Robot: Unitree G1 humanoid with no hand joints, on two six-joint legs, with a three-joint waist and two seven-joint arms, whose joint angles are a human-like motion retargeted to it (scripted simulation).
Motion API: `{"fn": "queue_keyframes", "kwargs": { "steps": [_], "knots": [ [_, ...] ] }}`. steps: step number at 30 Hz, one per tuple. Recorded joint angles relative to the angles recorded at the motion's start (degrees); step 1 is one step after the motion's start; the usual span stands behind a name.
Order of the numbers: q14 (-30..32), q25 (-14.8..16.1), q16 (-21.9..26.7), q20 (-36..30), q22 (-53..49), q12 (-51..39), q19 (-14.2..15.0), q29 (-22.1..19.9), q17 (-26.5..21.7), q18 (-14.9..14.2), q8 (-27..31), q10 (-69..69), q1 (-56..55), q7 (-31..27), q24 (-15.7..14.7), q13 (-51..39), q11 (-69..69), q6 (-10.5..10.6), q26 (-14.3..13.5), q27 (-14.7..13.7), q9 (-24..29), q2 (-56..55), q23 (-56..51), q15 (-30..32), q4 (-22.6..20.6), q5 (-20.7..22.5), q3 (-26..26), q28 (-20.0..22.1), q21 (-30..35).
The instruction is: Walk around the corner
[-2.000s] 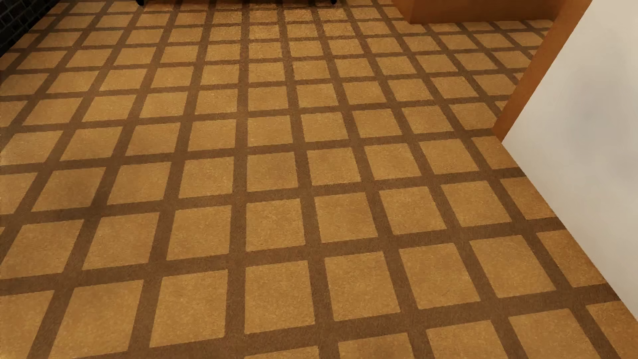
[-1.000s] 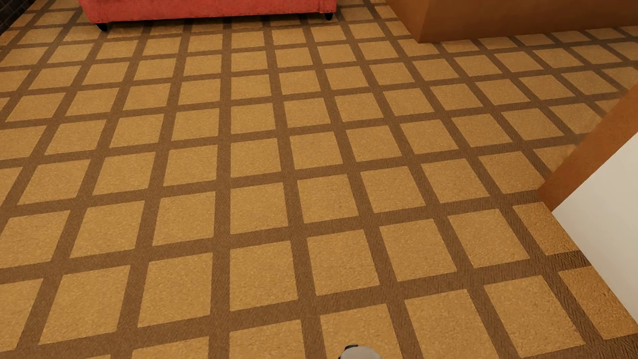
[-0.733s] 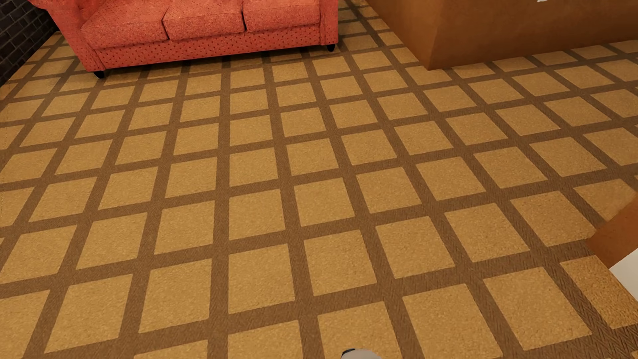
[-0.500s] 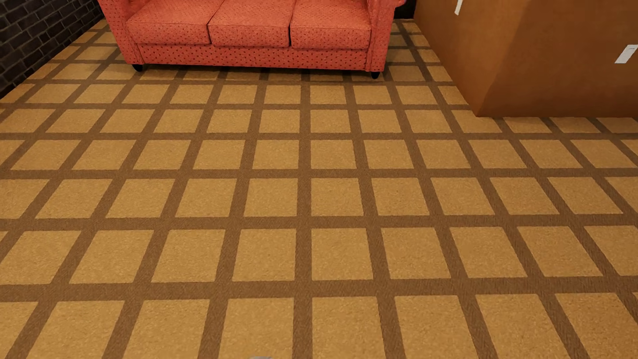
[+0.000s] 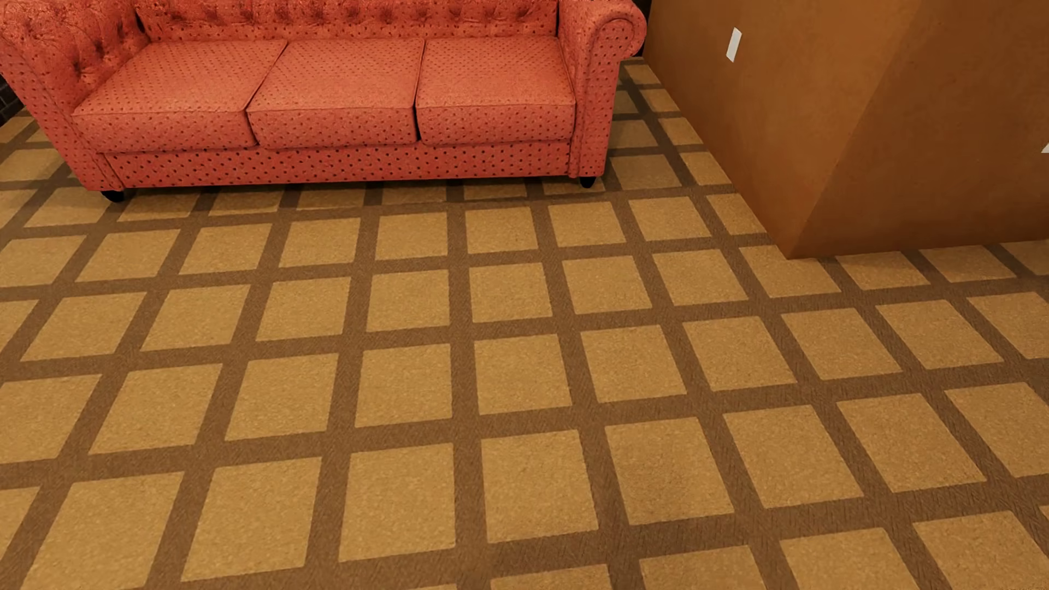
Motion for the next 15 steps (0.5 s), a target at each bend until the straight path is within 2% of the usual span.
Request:
{"fn": "queue_keyframes", "kwargs": {
  "steps": [1, 2, 3, 4, 5, 6, 7, 8, 9, 10, 12, 13, 14, 15],
  "knots": [
    [-2.4, 0.0, 0.7, 2.0, -2.1, -0.7, 0.0, 0.0, -0.4, 0.0, 0.0, -1.7, 3.5, 0.0, 0.0, 1.0, -7.4, -0.7, 0.0, 0.0, -1.0, 0.1, 0.2, -20.1, -1.1, 0.5, -0.8, 0.0, 1.7],
    [-5.7, 0.0, 1.5, 3.7, -3.6, -1.0, 0.0, 0.0, -1.0, 0.0, 0.0, -1.8, 5.5, 0.0, 0.0, 2.3, -27.8, -1.1, 0.0, 0.0, -2.5, -1.1, 0.3, -3.9, -1.4, 0.0, -1.4, 0.0, 3.0],
    [-7.8, 0.0, 1.9, 5.2, -3.6, -1.3, 0.0, 0.0, -1.3, 0.0, 0.0, -1.5, 7.2, 0.0, 0.0, 3.4, -29.4, -1.5, 0.0, 0.0, -2.9, -2.2, 0.9, -1.7, -2.3, 0.0, -2.1, 0.0, 4.2],
    [-8.1, 0.0, 1.6, 7.2, -3.0, -0.8, 0.0, 0.0, -1.4, 0.0, 0.0, 0.1, 8.9, 0.0, 0.0, 4.0, -8.8, -0.8, 0.0, 0.0, -2.4, -4.1, 1.6, -21.5, -2.0, 1.0, -3.1, 0.0, 5.1],
    [-5.7, 0.0, 1.0, 9.1, -1.5, 0.1, 0.0, 0.0, -1.7, 0.0, 0.0, 4.0, 9.8, 0.0, 0.0, 4.6, -6.8, 0.1, 0.0, 0.0, -2.4, -4.3, 2.2, -14.8, -1.4, 3.0, -3.3, 0.0, 5.2],
    [2.5, 0.0, 0.0, 9.7, 0.4, 0.8, 0.0, 0.0, -1.8, 0.0, 0.0, 13.7, 6.8, 0.0, 0.0, 5.2, -6.7, 2.6, 0.0, 0.0, -2.7, -4.3, 2.8, -5.1, 1.7, 6.1, -3.0, 0.0, 4.5],
    [13.1, 0.0, -0.9, 9.2, 3.0, 2.2, 0.0, 0.0, -2.1, 0.0, 0.0, 26.9, 3.6, 0.0, 0.0, 5.4, -2.6, 3.8, 0.0, 0.0, -1.5, -3.1, 3.9, 1.4, 4.1, 8.4, -1.9, 0.0, 4.9],
    [12.3, 0.0, -1.2, 8.8, 4.3, 3.2, 0.0, 0.0, -2.4, 0.0, 0.0, 39.8, -3.0, 0.0, 0.0, 5.0, -0.7, 4.1, 0.0, 0.0, -0.8, -1.1, 3.4, 2.7, 5.8, 10.3, -0.8, 0.0, 4.0],
    [5.9, 0.0, -1.3, 7.6, 5.4, 3.6, 0.0, 0.0, -2.8, 0.0, 0.0, 46.0, -9.1, 0.0, 0.0, 4.5, -1.5, 4.0, 0.0, 0.0, 1.0, 3.5, 1.9, 1.8, 6.6, 11.1, -0.7, 0.0, 2.4],
    [3.4, 0.0, -1.3, 6.2, 7.1, 3.8, 0.0, 0.0, -2.6, 0.0, 0.0, 43.9, -14.7, 0.0, 0.0, 3.4, -2.7, 2.4, 0.0, 0.0, 1.2, 7.2, 1.0, -1.2, 6.1, 10.7, 2.0, 0.0, 0.8],
    [1.6, 0.0, -0.2, 5.5, 7.5, 5.8, 0.0, 0.0, -3.5, 0.0, 0.0, 24.8, -20.4, 0.0, 0.0, 1.1, -4.1, -0.9, 0.0, 0.0, 1.6, 14.2, -3.9, -8.5, 5.4, 10.3, 8.6, 0.0, 0.2],
    [4.2, 0.0, 0.2, 6.7, 7.2, 7.6, 0.0, 0.0, -3.5, 0.0, 0.0, 12.4, -21.8, 0.0, 0.0, -0.2, -5.5, -2.2, 0.0, 0.0, 1.0, 17.3, -5.4, -12.2, 5.7, 10.1, 10.0, 0.0, -1.4],
    [17.8, 0.0, 0.3, 6.1, 7.2, 8.9, 0.0, 0.0, -3.9, 0.0, 0.0, 1.6, -22.1, 0.0, 0.0, -1.2, -6.3, -2.9, 0.0, 0.0, 0.6, 20.1, -7.4, -15.6, 6.1, 10.0, 10.7, 0.0, -3.5],
    [34.0, 0.0, 0.2, 6.6, 7.6, 10.3, 0.0, 0.0, -4.7, 0.0, 0.0, -1.4, -25.3, 0.0, 0.0, -2.2, -5.3, -3.8, 0.0, 0.0, -1.0, 20.5, -9.2, -19.5, 7.0, 9.2, 11.6, 0.0, -5.4]
  ]
}}
